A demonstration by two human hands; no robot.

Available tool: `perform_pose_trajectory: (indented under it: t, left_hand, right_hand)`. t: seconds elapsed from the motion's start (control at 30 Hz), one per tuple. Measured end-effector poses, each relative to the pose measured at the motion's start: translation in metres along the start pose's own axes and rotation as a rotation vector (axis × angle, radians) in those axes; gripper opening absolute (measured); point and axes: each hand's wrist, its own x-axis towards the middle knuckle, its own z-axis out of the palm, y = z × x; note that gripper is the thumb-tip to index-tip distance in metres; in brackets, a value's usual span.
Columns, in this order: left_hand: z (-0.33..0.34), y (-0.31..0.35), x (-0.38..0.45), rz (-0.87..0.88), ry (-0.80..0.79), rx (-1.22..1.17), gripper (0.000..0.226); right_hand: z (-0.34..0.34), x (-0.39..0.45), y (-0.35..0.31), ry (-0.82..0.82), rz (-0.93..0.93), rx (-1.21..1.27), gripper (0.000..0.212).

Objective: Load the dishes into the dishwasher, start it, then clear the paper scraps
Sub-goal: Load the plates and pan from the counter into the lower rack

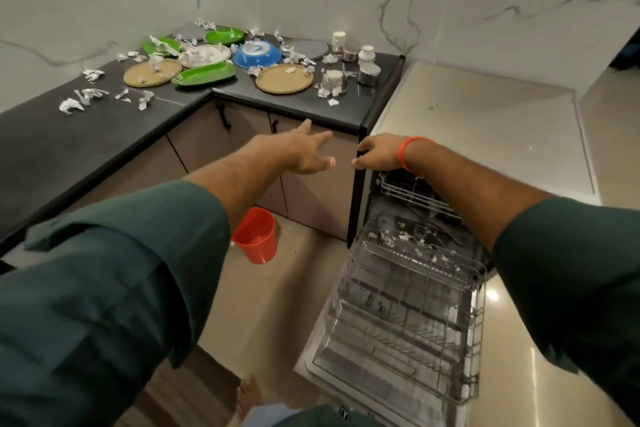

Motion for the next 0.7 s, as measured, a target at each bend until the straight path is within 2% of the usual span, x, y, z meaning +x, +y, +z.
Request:
perform_pose_trajectory:
  t: [0.23,0.43,0.7]
  left_hand:
    - [-0.006,-0.109,0.026,-0.034,-0.051,-0.067,0.08]
    - [-0.035,-0.212,0.061,-0.035,-0.033,-0.13,0.078]
    - [-0.039,-0.297,0.092,0.001,-0.044,-0.268,0.077]
  right_hand:
    - [0.004,0.056,-0.083,0.0,0.038,0.001,0.065]
    - [0.002,0.106,-0.155,0.027,0.124,-0.102,0.069]
    - [0.0,0.157,-0.198,0.007,0.17,-0.078,0.067]
